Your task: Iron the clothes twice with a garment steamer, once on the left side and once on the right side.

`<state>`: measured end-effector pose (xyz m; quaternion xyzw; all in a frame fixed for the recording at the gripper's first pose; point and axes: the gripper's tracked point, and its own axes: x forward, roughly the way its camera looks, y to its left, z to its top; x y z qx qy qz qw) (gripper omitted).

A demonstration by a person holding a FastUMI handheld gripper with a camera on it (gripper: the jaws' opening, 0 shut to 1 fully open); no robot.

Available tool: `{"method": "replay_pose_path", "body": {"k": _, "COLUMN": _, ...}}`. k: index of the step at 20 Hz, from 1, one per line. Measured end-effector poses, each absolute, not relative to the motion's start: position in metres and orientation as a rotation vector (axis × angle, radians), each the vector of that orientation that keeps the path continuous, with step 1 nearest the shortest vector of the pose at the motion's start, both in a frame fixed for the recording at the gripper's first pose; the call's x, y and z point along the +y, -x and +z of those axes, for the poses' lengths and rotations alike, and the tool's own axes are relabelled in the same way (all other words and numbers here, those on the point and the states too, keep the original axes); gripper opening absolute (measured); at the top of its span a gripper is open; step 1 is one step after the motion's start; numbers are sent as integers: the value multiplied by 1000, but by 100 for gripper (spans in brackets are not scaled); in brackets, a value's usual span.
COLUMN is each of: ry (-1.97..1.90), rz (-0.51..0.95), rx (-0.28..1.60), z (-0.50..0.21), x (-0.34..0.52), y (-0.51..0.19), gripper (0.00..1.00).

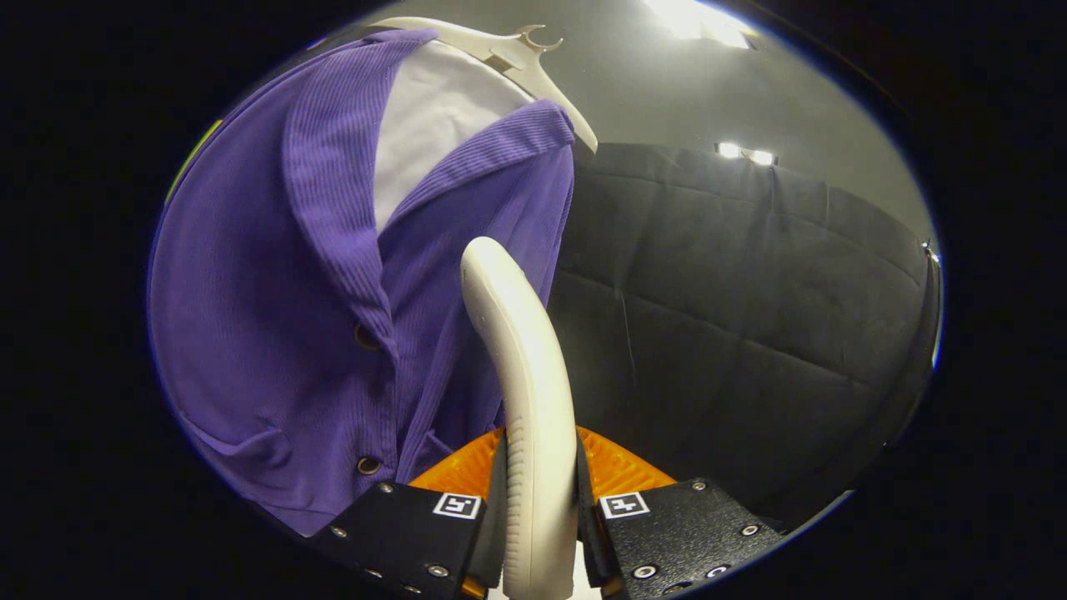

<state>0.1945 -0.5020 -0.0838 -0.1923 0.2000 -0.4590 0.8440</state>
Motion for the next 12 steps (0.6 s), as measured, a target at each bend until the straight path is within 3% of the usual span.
{"method": "replay_pose_path", "body": {"k": 12, "ry": 500, "rz": -961, "rx": 592, "z": -95, "x": -505, "y": -214, "gripper": 38}}
